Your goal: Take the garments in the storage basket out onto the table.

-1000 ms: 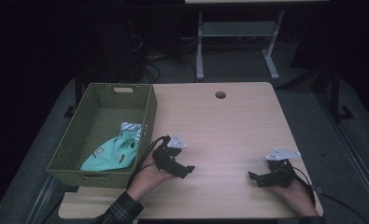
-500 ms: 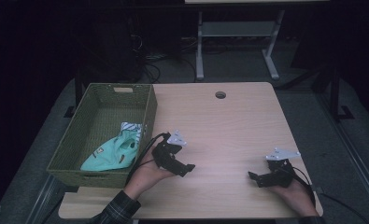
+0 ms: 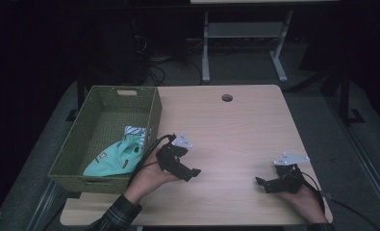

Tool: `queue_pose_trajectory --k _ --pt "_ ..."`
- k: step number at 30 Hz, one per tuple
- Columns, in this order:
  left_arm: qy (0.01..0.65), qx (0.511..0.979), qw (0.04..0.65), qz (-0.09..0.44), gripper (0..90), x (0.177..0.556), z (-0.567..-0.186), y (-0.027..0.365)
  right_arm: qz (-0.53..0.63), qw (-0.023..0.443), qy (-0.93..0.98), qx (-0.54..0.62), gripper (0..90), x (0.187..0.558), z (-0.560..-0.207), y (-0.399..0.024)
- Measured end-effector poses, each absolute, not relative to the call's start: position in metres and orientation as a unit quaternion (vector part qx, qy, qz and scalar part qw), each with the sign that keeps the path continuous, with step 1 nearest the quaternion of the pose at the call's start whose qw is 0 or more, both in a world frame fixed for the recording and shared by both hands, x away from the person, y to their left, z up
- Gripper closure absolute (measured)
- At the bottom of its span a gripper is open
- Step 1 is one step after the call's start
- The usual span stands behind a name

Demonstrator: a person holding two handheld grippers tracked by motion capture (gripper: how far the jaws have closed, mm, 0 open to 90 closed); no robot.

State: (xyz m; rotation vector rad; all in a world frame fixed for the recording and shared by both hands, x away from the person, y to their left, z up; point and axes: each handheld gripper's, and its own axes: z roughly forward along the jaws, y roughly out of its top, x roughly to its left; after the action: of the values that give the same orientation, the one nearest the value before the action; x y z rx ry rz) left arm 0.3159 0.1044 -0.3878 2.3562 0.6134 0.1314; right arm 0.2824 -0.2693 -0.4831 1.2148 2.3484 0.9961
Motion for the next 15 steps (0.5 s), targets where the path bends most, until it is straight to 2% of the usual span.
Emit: queue_pose_trajectory --k 15 --pt "0.229 0.911 0.340 0.042 13.4 0.319 -0.373 0.114 0.348 0.157 0.821 0.425 3.1 0.282 -0.483 -0.269"
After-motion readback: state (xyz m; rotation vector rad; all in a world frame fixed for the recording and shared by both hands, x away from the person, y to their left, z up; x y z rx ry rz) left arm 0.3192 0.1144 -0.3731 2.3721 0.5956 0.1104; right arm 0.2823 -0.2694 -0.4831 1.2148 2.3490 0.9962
